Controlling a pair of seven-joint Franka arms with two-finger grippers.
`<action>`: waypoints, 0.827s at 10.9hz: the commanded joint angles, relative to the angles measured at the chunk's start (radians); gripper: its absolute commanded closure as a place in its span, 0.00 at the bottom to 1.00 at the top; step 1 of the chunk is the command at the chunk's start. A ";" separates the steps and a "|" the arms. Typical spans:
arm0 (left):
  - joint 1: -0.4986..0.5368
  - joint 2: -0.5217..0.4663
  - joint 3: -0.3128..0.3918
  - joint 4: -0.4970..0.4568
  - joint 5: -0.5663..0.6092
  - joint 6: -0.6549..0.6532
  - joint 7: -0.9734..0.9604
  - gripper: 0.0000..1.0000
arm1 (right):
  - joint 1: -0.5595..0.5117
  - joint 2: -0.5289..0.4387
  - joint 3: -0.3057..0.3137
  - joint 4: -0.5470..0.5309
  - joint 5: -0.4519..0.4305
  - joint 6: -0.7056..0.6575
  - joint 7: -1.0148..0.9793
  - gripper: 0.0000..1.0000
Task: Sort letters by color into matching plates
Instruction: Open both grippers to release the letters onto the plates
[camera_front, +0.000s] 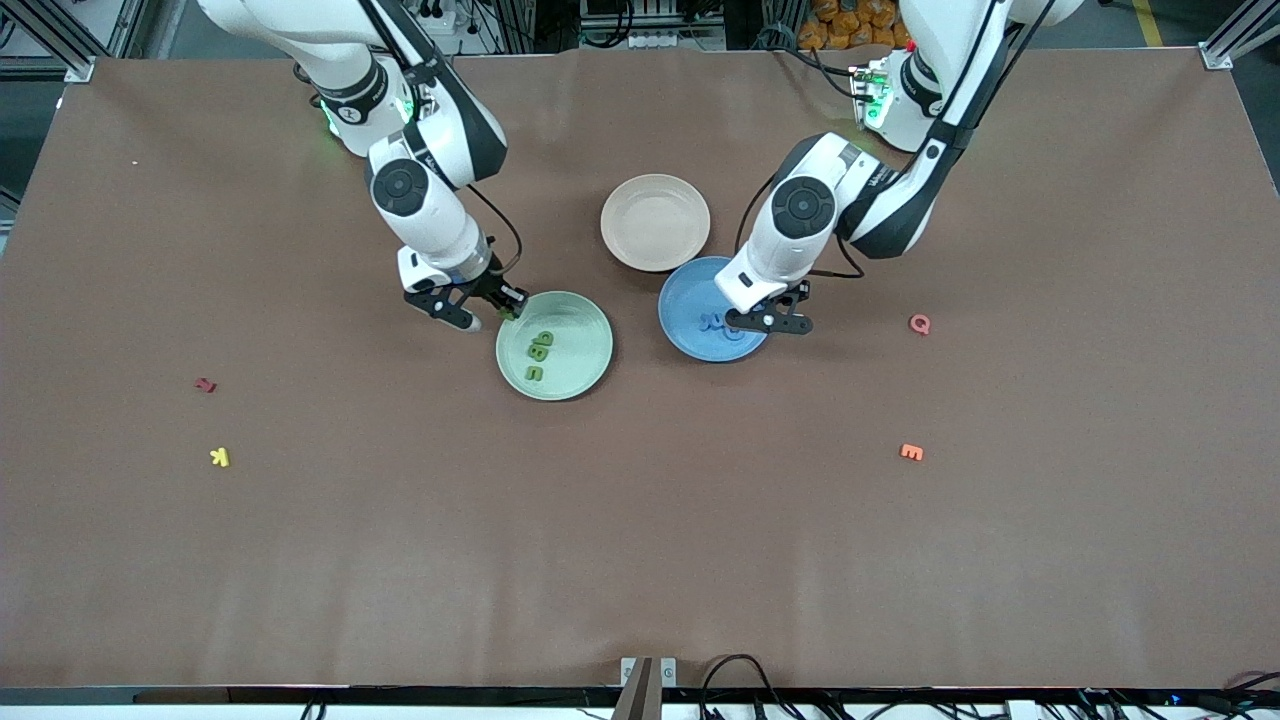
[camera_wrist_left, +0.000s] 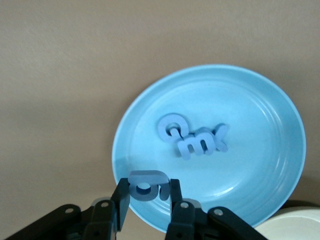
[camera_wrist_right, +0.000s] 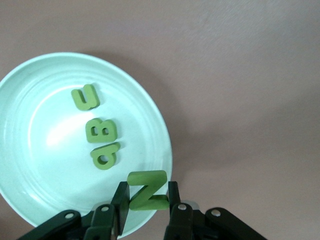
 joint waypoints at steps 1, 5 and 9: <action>-0.034 0.017 0.009 0.015 -0.006 -0.029 -0.045 1.00 | 0.047 0.069 -0.008 0.082 0.023 -0.008 0.077 0.64; -0.040 0.019 0.009 0.018 -0.005 -0.029 -0.044 0.01 | 0.060 0.112 -0.008 0.182 0.021 -0.091 0.156 0.64; -0.027 0.013 0.009 0.026 0.003 -0.029 -0.038 0.00 | 0.059 0.126 -0.009 0.216 0.021 -0.105 0.156 0.61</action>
